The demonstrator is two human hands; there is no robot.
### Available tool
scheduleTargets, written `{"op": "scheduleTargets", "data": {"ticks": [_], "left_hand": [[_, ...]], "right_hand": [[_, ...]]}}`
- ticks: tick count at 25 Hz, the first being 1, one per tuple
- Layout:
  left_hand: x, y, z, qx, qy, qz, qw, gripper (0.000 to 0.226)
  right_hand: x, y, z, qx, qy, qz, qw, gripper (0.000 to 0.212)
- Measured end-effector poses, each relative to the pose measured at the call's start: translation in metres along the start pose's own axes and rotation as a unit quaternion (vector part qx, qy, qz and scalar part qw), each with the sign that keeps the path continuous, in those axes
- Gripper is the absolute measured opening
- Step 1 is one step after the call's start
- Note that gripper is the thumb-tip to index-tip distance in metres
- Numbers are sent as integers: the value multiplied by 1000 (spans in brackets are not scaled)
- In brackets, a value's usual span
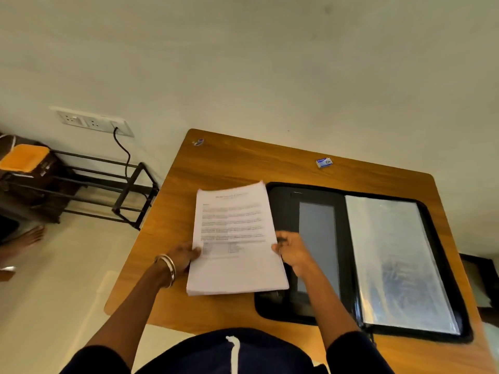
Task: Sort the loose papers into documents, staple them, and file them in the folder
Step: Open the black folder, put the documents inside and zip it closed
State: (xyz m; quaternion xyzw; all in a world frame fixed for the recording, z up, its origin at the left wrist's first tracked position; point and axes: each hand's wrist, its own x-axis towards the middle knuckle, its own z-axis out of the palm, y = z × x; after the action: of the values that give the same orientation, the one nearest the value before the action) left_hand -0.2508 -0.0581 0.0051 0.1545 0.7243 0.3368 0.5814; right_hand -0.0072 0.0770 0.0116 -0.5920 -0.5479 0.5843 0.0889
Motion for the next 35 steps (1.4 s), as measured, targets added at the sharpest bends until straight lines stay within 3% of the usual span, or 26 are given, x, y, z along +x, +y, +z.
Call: {"op": "scheduleTargets", "data": {"ticks": [3,8,11,16,19,23,24,27,28,31,35], "left_hand": [[3,-5,-6,-34,-17,-39,999,29],[15,22,-5,-171,-43,-21,984,27],[28,31,-7,-211,-77,-32,974,33],[35,30,-10,-161,-78,-66,982,34],[36,27,-8,-94,-58,-43,993,32],[37,25,-10,-58,-31,-22,998,25],[36,26,-11,-54,-25,-16,998,26],[29,29,-11,-43,-10,0,999,27],[26,29,-10,-40,-2,9,999,25],[17,32,-7,-39,20,29,999,18],[16,28,-7,-32,21,48,998,24]], "right_hand": [[-1,23,9,29,4,61,998,30],[-7,13,23,84,26,61,994,33],[-11,16,34,42,31,48,997,33],[-13,16,43,-50,51,14,997,33],[-16,11,49,-97,64,-6,993,34],[-14,9,45,-148,10,-22,989,31],[-13,9,41,-156,33,-31,987,27],[-6,15,22,-202,262,4,944,37],[-6,18,17,-242,291,38,925,47],[-7,31,15,-391,245,73,884,61],[-2,36,11,-454,225,37,861,58]]}}
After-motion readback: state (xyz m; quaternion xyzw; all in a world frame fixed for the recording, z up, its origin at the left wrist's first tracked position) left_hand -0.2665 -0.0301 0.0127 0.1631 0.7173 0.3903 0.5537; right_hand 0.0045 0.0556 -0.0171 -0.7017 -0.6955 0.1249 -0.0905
